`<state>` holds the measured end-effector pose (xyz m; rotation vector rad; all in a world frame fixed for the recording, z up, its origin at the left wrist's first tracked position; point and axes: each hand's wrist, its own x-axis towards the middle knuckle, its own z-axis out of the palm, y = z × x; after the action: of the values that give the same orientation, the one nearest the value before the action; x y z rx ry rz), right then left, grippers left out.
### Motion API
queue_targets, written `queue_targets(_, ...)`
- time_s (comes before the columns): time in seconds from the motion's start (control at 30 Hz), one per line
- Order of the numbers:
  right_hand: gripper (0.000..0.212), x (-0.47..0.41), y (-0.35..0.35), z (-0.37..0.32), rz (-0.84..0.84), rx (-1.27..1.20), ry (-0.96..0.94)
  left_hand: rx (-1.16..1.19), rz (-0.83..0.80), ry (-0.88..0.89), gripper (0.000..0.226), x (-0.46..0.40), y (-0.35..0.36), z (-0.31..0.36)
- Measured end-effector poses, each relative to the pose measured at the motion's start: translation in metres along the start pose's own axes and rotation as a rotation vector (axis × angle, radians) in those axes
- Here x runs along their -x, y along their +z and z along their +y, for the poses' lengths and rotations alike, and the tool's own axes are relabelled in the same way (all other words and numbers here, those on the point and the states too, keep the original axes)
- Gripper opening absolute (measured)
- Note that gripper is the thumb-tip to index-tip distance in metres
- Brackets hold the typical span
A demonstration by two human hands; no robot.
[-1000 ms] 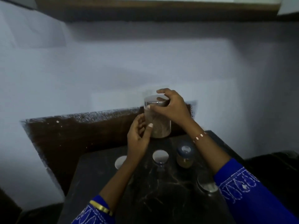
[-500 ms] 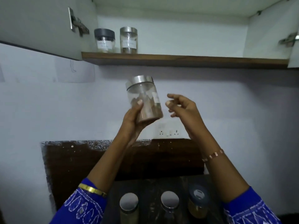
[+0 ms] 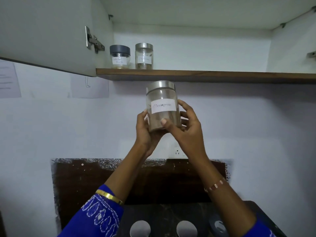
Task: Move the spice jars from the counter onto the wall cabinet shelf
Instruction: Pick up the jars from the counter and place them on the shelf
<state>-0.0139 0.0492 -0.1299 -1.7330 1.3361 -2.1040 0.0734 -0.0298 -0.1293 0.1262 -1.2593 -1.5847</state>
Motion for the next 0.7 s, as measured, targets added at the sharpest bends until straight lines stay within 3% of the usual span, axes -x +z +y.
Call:
queue_targets(0.2, 0.077, 0.0, 0.004, 0.007, 0.102, 0.04, -0.06, -0.159, 0.082, 0.092, 0.043, -0.012, 0.006, -0.004)
queue_targets(0.47, 0.064, -0.036, -0.006, 0.011, 0.089, -0.043, -0.058, -0.559, 0.156, 0.345, 0.038, -0.037, 0.015, 0.012)
queue_targets(0.7, 0.065, -0.128, -0.011, -0.021, 0.022, -0.049, -0.123, -0.718, 0.044, 0.532, 0.034, -0.099, 0.039, 0.079)
